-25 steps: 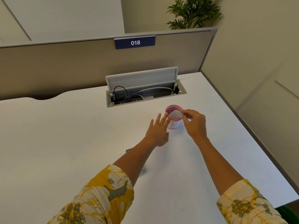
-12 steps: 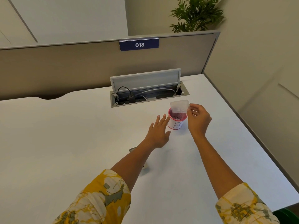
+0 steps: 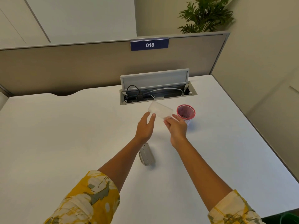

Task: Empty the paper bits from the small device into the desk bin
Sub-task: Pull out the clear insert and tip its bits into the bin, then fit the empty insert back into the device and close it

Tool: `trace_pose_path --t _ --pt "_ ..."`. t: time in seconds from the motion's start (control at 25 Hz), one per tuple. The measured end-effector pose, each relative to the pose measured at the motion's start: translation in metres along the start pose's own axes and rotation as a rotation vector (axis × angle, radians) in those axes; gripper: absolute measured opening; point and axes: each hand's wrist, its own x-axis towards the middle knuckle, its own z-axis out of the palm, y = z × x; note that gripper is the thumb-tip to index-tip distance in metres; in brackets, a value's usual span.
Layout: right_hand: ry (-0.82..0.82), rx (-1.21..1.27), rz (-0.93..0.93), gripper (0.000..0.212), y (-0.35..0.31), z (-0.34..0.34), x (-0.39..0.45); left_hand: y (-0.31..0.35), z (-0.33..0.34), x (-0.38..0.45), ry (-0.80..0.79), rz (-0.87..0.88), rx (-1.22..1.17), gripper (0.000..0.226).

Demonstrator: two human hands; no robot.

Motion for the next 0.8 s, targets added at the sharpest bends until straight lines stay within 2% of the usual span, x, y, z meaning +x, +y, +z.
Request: trace_pose_path --t 0.12,0.28,0.4,0.48,0.6,0.72,0.8 --pt "-0.119 0.114 0.191 0.049 0.021 0.018 -0.025 -0.01 -0.02 -0.009 0.078 -0.065 -0.148 0.047" --pt "-0.242 0.023 0.278 0.041 0.052 0.036 -0.052 -0.026 -0.041 -0.02 0.205 -0.182 -0.337 0.034" --pt "-0.293 -0.18 0.274 0.022 0.073 0.045 -0.067 -0.04 -0.059 -0.03 0.261 -0.257 -0.461 0.021" --pt "-0.358 -0.361 0.266 0.007 0.08 0.048 -0.077 -0.049 -0.072 -0.035 0.291 -0.326 -0.562 0.026" --pt "-0.442 -0.567 0.284 0.001 0.083 0.05 -0.085 -0.058 -0.092 -0.045 0.335 -0.378 -0.688 0.029" --pt "-0.398 -0.566 0.256 0.025 0.08 0.049 -0.079 -0.066 -0.107 -0.053 0.313 -0.394 -0.678 0.026" --pt "-0.326 -0.539 0.225 0.032 0.074 0.044 -0.072 -0.071 -0.114 -0.058 0.303 -0.413 -0.661 0.024"
